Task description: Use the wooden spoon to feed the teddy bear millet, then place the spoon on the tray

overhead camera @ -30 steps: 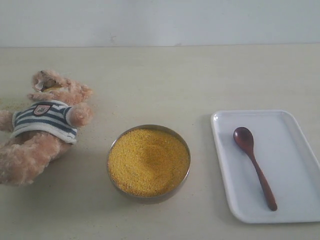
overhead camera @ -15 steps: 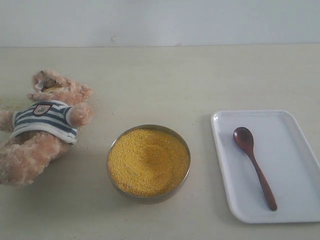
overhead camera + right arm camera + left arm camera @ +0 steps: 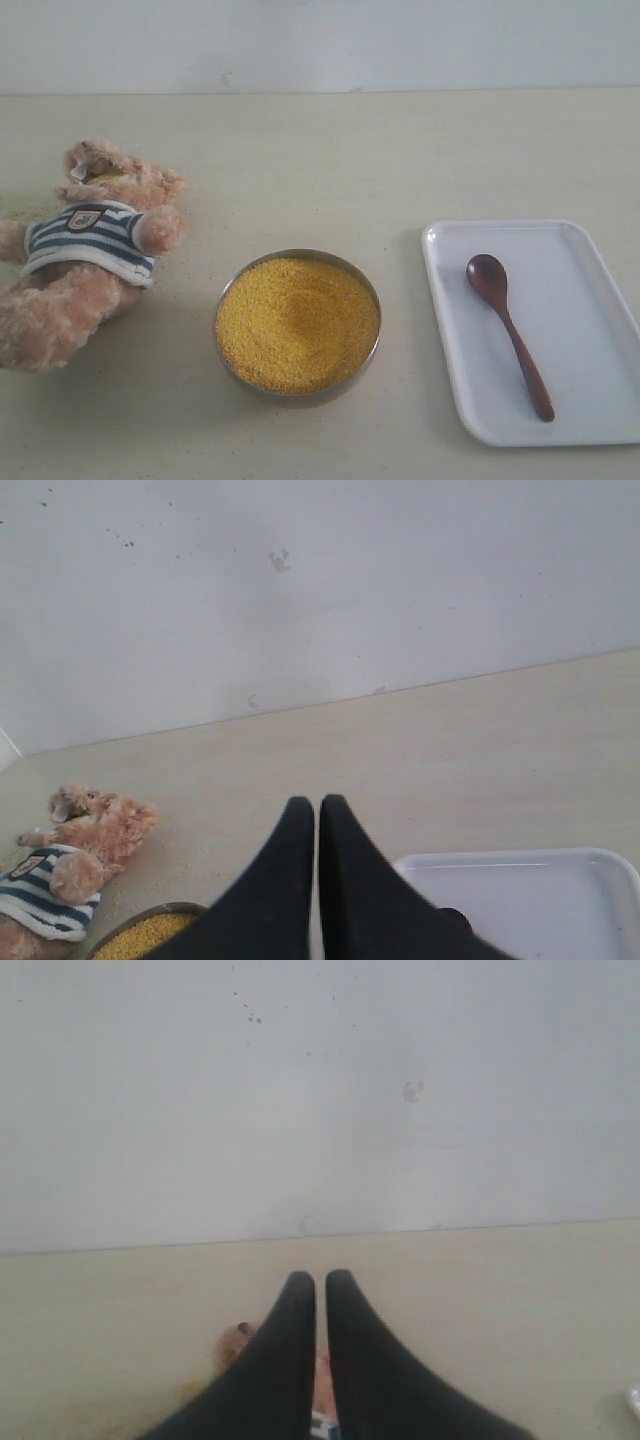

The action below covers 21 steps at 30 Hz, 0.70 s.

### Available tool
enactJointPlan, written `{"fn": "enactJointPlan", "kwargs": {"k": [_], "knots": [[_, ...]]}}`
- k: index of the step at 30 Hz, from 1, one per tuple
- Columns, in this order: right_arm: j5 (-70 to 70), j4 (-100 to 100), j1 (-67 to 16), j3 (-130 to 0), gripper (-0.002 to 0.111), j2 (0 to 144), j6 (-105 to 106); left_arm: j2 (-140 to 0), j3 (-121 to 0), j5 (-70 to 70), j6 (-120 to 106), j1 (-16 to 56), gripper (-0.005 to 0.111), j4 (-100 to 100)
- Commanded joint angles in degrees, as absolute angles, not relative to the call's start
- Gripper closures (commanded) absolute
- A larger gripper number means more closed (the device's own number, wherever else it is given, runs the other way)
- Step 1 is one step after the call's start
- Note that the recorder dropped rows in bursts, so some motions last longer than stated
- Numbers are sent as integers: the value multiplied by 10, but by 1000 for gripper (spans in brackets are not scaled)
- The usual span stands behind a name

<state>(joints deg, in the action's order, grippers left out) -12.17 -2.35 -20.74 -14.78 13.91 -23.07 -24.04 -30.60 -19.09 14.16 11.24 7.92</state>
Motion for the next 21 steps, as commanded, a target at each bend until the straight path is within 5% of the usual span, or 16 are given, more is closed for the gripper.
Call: {"fn": "enactJointPlan", "kwargs": {"k": [1, 10, 21], "knots": [[-117, -23, -206, -147, 107, 138, -230, -190, -238, -175, 97, 49, 101, 36], [-117, -23, -206, -147, 107, 138, -230, 0, -20, -168, 26, -71, 101, -14], [-117, -23, -206, -147, 107, 138, -230, 0, 0, -172, 19, -91, 101, -26]]}}
